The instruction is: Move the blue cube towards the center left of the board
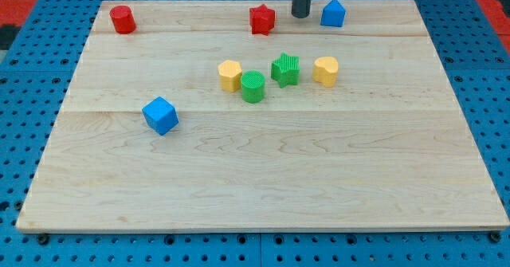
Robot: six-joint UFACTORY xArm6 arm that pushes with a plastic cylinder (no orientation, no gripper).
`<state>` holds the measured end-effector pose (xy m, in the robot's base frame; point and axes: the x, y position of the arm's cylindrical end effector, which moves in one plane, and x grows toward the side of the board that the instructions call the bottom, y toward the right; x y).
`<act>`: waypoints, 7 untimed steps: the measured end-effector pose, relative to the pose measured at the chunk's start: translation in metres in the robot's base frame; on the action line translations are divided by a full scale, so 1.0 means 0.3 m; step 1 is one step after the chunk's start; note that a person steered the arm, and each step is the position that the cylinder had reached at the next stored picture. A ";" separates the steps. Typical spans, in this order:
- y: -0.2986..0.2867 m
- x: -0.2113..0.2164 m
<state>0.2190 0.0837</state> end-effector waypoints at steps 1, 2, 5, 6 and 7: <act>0.139 0.056; 0.139 0.071; 0.090 0.363; 0.225 0.427; 0.292 0.427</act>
<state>0.3472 0.1712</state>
